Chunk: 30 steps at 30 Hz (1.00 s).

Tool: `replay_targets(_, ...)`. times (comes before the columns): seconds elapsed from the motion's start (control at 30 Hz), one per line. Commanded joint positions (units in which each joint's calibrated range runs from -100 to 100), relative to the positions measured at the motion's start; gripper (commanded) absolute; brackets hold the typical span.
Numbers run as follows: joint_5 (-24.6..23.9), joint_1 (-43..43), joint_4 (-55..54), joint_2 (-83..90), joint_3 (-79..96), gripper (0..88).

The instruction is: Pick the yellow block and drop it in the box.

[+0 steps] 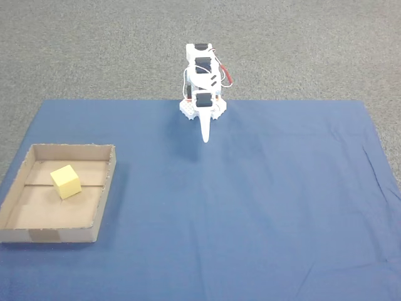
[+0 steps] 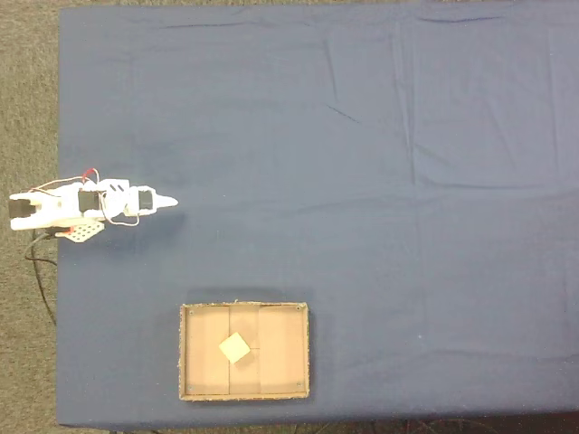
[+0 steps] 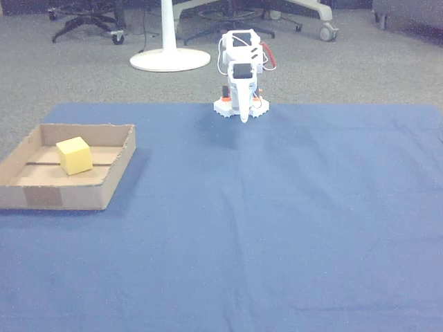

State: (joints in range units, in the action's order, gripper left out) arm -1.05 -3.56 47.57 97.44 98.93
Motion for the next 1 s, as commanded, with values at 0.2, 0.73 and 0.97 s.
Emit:
replay_targets(0.2,0.44,0.92,-0.15,0.11,0.89,0.2)
replay_targets(0.73,0.34,1.00,-0.15,0.11,0.89,0.2)
replay_targets(0.97,0.34,1.00,-0.15,0.11,0.89,0.2)
